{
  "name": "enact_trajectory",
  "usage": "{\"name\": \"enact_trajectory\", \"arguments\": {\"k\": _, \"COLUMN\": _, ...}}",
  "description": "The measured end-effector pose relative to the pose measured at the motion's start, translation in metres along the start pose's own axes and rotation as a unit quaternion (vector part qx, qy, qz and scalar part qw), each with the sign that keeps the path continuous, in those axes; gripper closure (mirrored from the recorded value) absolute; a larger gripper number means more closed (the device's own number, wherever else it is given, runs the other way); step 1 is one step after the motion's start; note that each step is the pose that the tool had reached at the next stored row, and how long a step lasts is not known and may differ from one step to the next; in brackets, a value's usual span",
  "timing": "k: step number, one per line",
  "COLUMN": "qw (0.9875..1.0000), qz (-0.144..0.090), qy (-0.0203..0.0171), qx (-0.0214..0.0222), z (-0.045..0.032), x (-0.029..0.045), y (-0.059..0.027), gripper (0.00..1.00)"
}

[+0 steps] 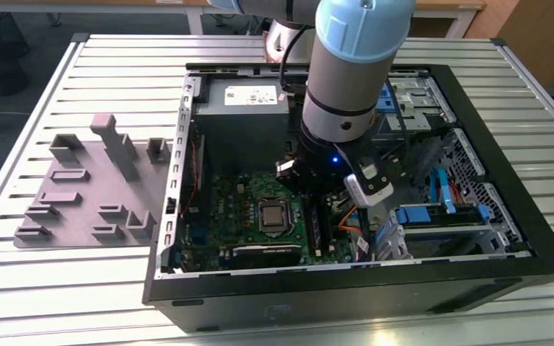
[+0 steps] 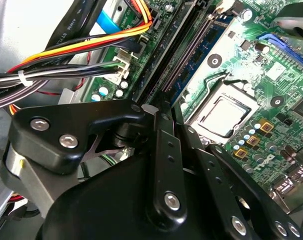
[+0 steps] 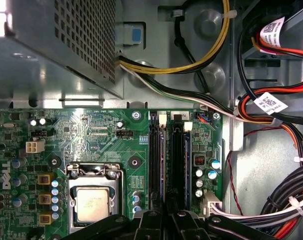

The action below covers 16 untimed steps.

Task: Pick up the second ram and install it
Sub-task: 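Press down the second ram until it locks into place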

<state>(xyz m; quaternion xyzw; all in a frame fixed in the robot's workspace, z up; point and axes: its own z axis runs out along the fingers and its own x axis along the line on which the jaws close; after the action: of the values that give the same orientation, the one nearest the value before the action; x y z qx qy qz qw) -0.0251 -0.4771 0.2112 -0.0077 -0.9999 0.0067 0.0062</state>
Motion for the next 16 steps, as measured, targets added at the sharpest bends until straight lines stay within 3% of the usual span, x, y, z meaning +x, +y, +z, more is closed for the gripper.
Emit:
{"name": "enact_trajectory", "arguments": {"k": 6, "qw": 1.0, "qz": 0.0, "qy": 0.0, "qx": -0.0001, "z": 0.0024, "x": 0.0, "y": 0.0001, "gripper": 0.86}}
{"name": "enact_trajectory", "arguments": {"k": 7, "qw": 1.0, "qz": 0.0, "qy": 0.0019, "qx": 0.0049, "z": 0.0079, "x": -0.0003, "y": 0.0006, "gripper": 0.86}}
{"name": "enact_trajectory", "arguments": {"k": 16, "qw": 1.0, "qz": 0.0, "qy": 0.0019, "qx": 0.0048, "z": 0.0079, "x": -0.0003, "y": 0.0006, "gripper": 0.86}}
